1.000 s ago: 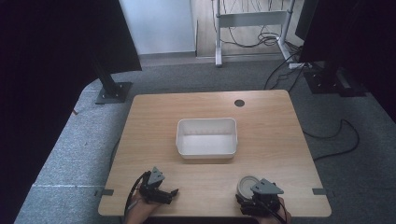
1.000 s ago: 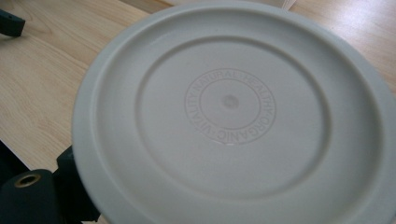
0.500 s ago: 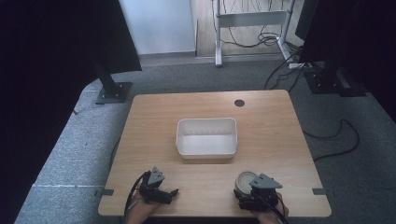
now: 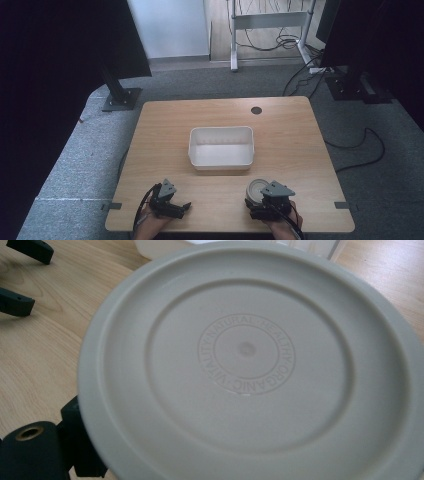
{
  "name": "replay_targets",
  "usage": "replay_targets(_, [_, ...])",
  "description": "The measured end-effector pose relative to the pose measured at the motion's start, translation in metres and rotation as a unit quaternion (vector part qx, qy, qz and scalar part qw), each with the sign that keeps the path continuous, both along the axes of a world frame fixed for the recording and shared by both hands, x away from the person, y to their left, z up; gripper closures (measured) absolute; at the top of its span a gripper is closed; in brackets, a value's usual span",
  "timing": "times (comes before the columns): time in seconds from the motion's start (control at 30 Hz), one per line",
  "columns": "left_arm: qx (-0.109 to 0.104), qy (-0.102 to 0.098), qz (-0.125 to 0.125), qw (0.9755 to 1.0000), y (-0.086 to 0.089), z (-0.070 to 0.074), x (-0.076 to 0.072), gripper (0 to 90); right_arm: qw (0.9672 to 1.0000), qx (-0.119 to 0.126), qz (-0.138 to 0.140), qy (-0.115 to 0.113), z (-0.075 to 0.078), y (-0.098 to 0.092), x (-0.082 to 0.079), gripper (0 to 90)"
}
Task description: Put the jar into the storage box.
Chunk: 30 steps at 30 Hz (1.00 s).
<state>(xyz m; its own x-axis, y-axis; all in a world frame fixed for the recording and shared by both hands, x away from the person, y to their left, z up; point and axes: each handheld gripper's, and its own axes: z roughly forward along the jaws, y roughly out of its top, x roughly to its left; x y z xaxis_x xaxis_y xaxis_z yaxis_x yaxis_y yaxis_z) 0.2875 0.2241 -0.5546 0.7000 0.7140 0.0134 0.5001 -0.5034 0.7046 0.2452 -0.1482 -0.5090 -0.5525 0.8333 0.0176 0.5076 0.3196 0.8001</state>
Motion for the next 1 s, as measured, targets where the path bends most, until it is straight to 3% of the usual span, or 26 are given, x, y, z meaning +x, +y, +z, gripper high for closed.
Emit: replay_targets(1.0, [0.000,0.000,0.000,1.0000,0.000,0.000,0.000,1.2,0.9998,0.011,0.015,-0.011,0.008,0.032,0.029,9.0])
